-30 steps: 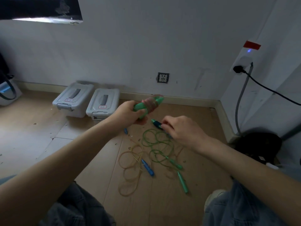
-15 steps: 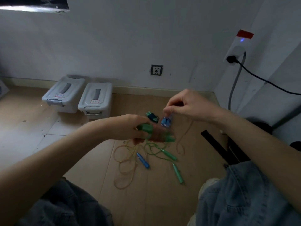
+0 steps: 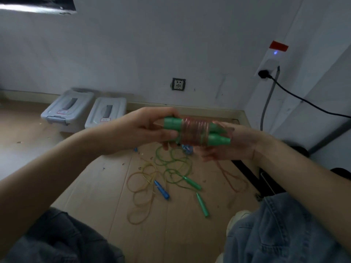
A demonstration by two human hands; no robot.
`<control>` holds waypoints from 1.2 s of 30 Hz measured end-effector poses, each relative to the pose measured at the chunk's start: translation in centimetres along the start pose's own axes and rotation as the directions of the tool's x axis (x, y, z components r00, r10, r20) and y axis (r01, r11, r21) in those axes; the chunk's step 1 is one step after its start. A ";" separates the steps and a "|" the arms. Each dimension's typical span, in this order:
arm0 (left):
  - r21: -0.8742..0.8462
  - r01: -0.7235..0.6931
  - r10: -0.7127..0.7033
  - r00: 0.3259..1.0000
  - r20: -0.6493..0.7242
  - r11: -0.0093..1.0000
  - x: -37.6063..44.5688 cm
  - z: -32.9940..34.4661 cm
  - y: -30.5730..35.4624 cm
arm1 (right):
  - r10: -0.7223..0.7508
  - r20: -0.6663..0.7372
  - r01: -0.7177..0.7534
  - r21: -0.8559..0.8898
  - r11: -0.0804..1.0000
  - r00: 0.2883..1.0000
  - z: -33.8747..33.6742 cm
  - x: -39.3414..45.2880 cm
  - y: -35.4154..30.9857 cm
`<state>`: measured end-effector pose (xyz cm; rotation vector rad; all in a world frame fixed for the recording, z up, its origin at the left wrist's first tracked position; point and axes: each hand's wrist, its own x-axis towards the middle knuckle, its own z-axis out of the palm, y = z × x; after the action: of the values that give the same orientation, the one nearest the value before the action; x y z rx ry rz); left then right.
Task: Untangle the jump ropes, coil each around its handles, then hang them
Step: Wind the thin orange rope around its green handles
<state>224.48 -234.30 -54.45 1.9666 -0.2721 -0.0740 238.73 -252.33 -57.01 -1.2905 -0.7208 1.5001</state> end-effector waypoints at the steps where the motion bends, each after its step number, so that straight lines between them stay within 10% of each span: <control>1: -0.028 -0.013 0.012 0.999 -0.053 1.000 0.1 0.1 0.1 | 0.011 0.062 -0.014 0.045 0.999 0.998 0.3 0.1 0.2; 8: -0.548 -0.099 -0.088 0.948 -0.305 0.831 1.0 0.4 0.0 | -0.080 -0.016 0.082 0.240 0.967 0.997 1.7 1.3 0.7; 11: -0.664 -0.169 -0.288 0.804 -0.521 0.728 0.9 -2.0 -1.1 | -0.191 -0.113 0.191 -0.006 0.982 0.975 2.4 1.6 1.2; 14: -0.413 0.141 -0.394 0.668 -0.631 0.900 0.6 -2.7 -3.1 | -0.192 -0.106 0.170 -0.184 0.968 0.976 3.2 1.8 1.2; 18: -0.119 0.405 -0.382 0.669 -0.638 0.907 0.9 -1.3 -4.8 | -0.132 -0.074 0.113 -0.222 0.968 0.988 3.4 1.8 0.6; 23: 0.343 0.485 -0.312 0.837 -0.450 0.804 0.8 0.7 -4.5 | -0.156 -0.200 0.125 -0.162 0.979 0.967 2.5 0.9 -1.0; 27: 0.483 0.325 -0.298 0.945 -0.134 0.813 0.9 1.7 -2.9 | -0.172 -0.376 -0.042 -0.497 0.867 0.910 1.7 0.4 -1.5; 36: -0.100 0.175 -0.148 0.961 0.234 0.979 -0.1 0.6 0.2 | -0.231 -0.362 -0.062 -0.642 0.764 0.903 0.8 -0.1 -1.7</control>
<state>224.27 -234.94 -54.51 1.8587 -0.2472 -0.4132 238.48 -251.72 -55.30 -1.9933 -1.0311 0.8424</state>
